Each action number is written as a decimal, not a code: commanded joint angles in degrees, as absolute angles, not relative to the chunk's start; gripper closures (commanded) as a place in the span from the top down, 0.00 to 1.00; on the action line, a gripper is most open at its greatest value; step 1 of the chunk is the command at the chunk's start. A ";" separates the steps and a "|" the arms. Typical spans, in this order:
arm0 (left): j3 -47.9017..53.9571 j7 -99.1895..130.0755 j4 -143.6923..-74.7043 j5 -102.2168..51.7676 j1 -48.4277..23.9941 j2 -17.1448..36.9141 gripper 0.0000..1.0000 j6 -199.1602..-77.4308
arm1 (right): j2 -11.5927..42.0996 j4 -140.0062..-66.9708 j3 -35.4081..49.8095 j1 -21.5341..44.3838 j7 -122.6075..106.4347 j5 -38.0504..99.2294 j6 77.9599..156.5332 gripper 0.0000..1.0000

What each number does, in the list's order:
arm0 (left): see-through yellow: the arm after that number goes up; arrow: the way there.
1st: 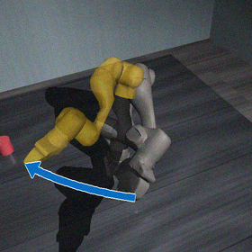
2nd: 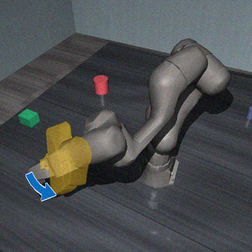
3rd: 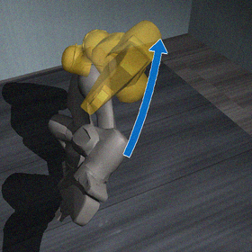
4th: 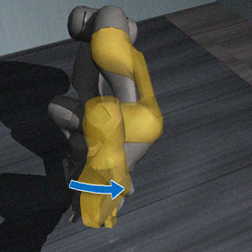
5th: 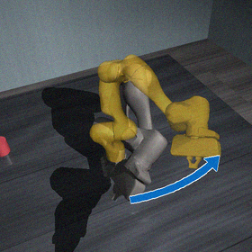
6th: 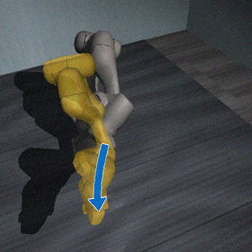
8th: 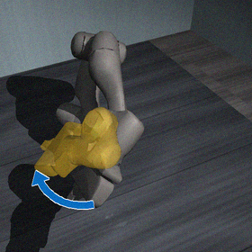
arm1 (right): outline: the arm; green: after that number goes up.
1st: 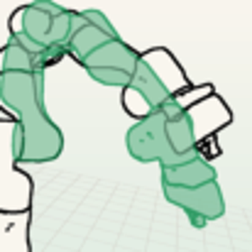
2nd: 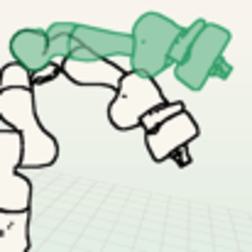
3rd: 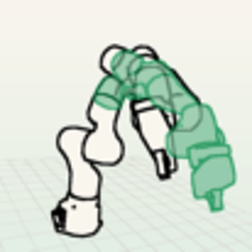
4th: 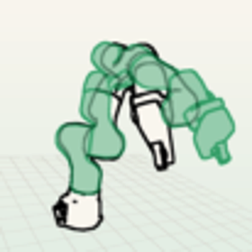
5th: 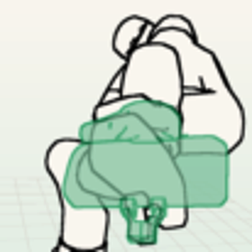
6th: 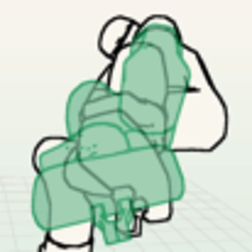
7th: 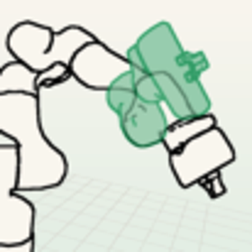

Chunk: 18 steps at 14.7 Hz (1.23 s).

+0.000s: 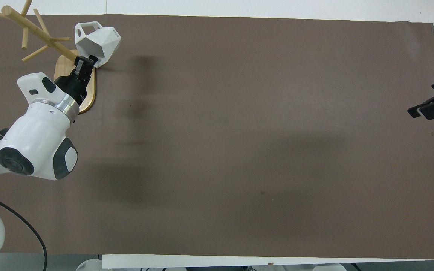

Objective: Hang cup on rack

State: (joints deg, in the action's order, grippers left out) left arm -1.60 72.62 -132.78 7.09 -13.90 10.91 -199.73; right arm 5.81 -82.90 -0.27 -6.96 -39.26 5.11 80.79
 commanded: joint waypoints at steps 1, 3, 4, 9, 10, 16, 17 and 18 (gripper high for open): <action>-1.14 73.30 -131.57 9.14 -11.96 12.66 0.00 -200.13 | 4.58 -81.38 0.00 -7.03 -28.96 0.46 77.35 1.00; -1.05 73.30 -131.57 11.15 -10.55 13.18 0.00 -200.13 | 4.13 -81.91 -0.52 -4.93 -20.34 -2.80 75.86 1.00; -1.05 73.30 -131.57 12.03 -9.59 13.36 0.00 -200.13 | 3.61 -81.83 -1.40 -4.49 -17.78 -2.90 74.72 1.00; -1.05 73.30 -130.35 12.48 -8.88 13.97 0.00 -200.13 | -0.87 -87.35 -8.26 0.00 -11.43 -2.20 74.53 1.00; -1.05 73.30 -130.17 12.48 -8.88 13.97 0.00 -200.13 | -2.27 -89.10 -8.26 0.09 -10.64 -2.28 74.71 1.00; -1.05 73.48 -132.01 12.48 -5.45 13.62 0.00 -199.95 | -2.20 -88.94 -8.35 1.14 -5.36 -2.72 74.97 1.00; -1.14 73.48 -132.10 12.48 -5.10 13.62 0.00 -199.86 | -2.20 -88.95 -8.52 1.14 -5.45 -2.72 75.06 1.00; -1.06 73.48 -132.10 12.48 -4.14 13.54 0.00 -199.17 | -2.20 -88.95 -8.96 1.14 -5.36 -2.72 75.15 1.00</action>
